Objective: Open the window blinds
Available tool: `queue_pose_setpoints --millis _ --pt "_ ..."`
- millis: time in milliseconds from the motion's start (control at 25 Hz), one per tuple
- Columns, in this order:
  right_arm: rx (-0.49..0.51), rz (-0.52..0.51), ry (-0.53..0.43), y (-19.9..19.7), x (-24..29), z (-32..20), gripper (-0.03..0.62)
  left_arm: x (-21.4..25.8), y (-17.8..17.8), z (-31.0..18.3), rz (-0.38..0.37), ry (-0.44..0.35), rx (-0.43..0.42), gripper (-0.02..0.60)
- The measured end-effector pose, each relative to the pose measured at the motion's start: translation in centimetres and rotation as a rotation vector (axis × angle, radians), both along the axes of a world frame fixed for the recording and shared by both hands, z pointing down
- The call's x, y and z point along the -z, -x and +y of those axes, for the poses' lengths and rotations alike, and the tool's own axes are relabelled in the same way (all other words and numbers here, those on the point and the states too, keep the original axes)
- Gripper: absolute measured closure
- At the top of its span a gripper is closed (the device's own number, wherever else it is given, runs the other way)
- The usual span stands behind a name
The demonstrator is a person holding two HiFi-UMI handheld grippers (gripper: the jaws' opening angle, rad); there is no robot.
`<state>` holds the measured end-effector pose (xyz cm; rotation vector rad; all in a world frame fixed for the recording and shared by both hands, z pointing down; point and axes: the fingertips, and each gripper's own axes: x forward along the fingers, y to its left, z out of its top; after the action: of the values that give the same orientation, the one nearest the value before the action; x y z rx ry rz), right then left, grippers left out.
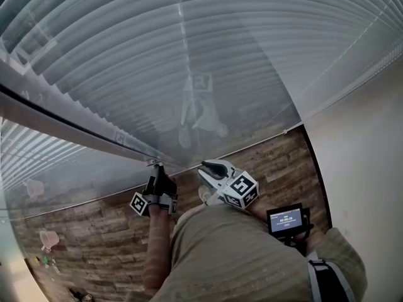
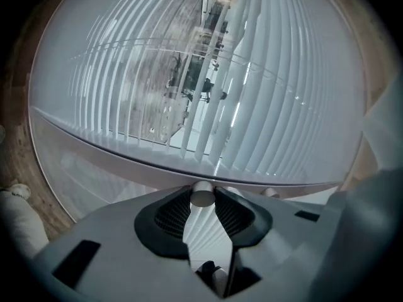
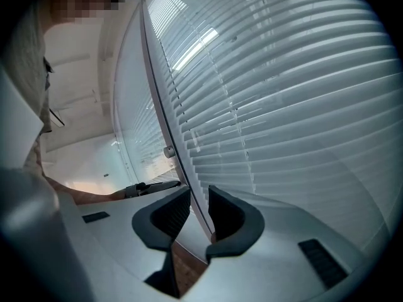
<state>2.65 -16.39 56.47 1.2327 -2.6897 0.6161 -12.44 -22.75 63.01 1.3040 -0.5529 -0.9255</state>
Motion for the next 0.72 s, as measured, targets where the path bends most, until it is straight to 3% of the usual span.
queue_pose_setpoints --millis 240,320,400,480,720 --pt "0.012 -0.006 -0.002 0.2 -0.1 0.4 0.497 0.1 0.8 0.1 0.014 -0.023 -0.006 0.448" --pt "0.017 -0.008 -0.004 0.3 0.4 0.1 0.497 0.3 1.5 0.0 0.12 0.002 0.012 0.448" --pt "0.029 -0.016 -0.006 0.2 1.1 -0.7 0.497 0.3 1.7 -0.2 0.292 0.052 0.03 0.448" --pt "0.053 -0.021 -0.016 -0.1 1.9 -1.8 0.497 0.1 1.3 -0.5 0.376 0.085 0.053 0.448" --pt "0.123 -0.028 -0.033 0.5 4.2 -3.3 0.497 0.7 1.6 -1.0 0.284 0.088 0.117 0.448"
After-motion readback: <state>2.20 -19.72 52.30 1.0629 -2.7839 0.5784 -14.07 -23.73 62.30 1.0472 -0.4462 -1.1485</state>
